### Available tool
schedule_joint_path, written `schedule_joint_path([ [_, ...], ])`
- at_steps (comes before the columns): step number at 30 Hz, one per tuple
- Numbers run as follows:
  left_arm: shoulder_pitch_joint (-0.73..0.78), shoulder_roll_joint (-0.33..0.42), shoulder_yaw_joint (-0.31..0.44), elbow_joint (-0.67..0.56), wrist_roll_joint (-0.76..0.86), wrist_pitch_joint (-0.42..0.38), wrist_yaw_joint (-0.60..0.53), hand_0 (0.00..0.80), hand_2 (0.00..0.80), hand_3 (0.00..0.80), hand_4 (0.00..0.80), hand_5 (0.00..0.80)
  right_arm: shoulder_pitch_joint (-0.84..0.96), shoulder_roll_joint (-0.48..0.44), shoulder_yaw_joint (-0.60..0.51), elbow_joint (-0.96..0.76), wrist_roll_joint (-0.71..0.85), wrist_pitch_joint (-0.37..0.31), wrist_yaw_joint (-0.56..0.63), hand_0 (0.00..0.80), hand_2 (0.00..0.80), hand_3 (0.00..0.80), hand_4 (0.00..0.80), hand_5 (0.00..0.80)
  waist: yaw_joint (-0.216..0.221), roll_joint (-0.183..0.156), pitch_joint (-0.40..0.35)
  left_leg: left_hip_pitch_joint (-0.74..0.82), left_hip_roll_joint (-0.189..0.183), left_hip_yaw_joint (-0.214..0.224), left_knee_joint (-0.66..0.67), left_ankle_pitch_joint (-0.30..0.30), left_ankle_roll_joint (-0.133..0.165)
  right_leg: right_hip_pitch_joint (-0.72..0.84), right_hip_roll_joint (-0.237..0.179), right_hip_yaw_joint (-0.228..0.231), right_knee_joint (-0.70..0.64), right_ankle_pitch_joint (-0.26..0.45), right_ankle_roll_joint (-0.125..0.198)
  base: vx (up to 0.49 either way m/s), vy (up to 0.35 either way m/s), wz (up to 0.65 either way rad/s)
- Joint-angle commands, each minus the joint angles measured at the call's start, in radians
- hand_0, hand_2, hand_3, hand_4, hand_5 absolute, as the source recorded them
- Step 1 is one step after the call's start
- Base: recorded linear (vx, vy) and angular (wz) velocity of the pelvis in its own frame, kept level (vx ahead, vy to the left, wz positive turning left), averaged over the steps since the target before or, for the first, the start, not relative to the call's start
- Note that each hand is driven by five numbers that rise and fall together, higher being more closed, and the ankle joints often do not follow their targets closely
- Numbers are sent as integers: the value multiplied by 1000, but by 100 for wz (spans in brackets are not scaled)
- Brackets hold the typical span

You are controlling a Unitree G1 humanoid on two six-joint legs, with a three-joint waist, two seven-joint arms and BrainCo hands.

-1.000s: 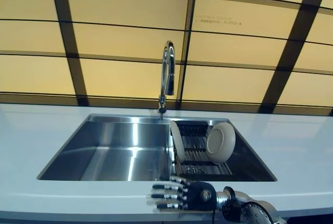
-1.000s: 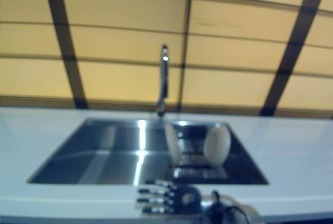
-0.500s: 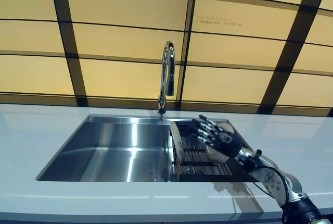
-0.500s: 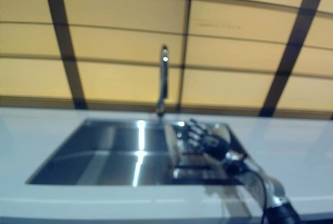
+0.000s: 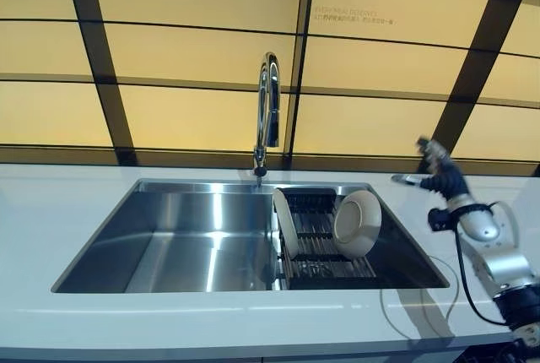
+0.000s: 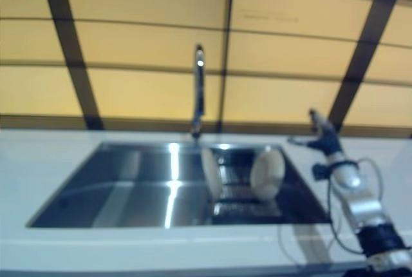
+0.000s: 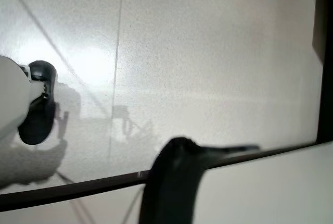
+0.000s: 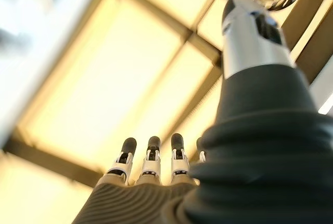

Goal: Take plates into dishwasher

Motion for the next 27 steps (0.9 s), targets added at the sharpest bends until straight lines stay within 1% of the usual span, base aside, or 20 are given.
schedule_joint_path([
  [1,-45,-14,-65,16,-23,30,-2,0,0,0,0,0,-178,-103,88,38,-350,4,-207,0,0,0,0,0,62,-45,12,-30,-47,7,4,-31,63,72,-51,-20,10,-78,86,59,-35,3],
  [2,-43,-9,-70,10,-20,33,-3,0,0,0,0,0,-198,-138,118,49,-402,20,-244,0,0,0,0,0,68,-47,12,-33,-47,2,4,-30,63,73,-52,-25,9,-78,87,53,-39,3],
  [4,-41,-3,-78,1,-20,40,-5,0,0,0,0,0,-221,-173,151,52,-504,39,-291,0,0,0,0,0,74,-48,12,-36,-47,-4,4,-29,64,73,-52,-29,8,-78,89,34,-27,7],
  [5,-41,-1,-80,-2,-20,43,-6,0,0,0,0,0,-230,-183,164,53,-518,44,-302,0,0,0,0,0,75,-48,12,-37,-47,-6,4,-29,65,72,-53,-31,8,-78,90,40,-24,14],
  [6,-40,6,-87,-11,-18,50,-9,0,0,0,0,0,-248,-210,192,55,-578,55,-323,0,0,0,0,0,80,-50,12,-40,-48,-11,3,-28,66,71,-54,-35,8,-78,92,28,-16,15],
  [7,-40,5,-86,-11,-18,50,-9,0,0,0,0,0,-251,-210,194,56,-578,55,-323,0,0,0,0,0,80,-49,12,-41,-48,-11,3,-28,66,71,-54,-35,8,-78,92,48,-21,17],
  [8,-39,13,-93,-20,-16,58,-16,0,0,0,0,0,-266,-240,222,62,-647,59,-349,0,0,0,0,0,84,-50,12,-45,-48,-16,2,-27,67,69,-54,-39,6,-77,95,43,-17,12],
  [10,-35,26,-101,-32,-16,66,-23,0,0,0,0,0,-293,-291,272,71,-767,60,-380,0,0,0,0,0,90,-52,14,-55,-49,-25,2,-24,67,64,-55,-44,5,-74,99,40,-20,11],
  [12,-35,33,-104,-37,-16,70,-29,0,0,0,0,0,-306,-312,302,76,-832,63,-393,0,0,0,0,0,92,-53,15,-62,-48,-30,2,-21,67,58,-55,-47,4,-71,101,10,-26,17],
  [15,-35,52,-111,-51,-35,68,-28,0,0,0,0,0,-314,-366,362,81,-1013,32,-421,0,0,0,0,0,98,-63,30,-93,-42,-40,2,-12,65,35,-54,-56,3,-63,107,-25,-56,18],
  [20,-47,69,-105,-56,-45,58,-30,0,0,0,0,0,-312,-381,388,94,-1066,9,-421,0,0,0,0,0,97,-72,47,-113,-39,-45,2,-7,64,18,-50,-58,3,-58,108,-54,-39,12],
  [23,-49,80,-100,-58,-44,42,-26,0,0,0,0,0,-276,-393,408,130,-1107,-43,-411,0,0,0,0,0,95,-81,62,-124,-37,-49,2,-6,64,9,-48,-64,3,-55,109,-45,-42,8],
  [27,-48,89,-100,-61,-40,37,-26,0,0,0,0,0,-258,-394,431,174,-1143,-72,-406,0,0,0,0,0,94,-86,67,-123,-37,-49,2,-6,64,9,-46,-64,3,-53,107,0,0,0],
])
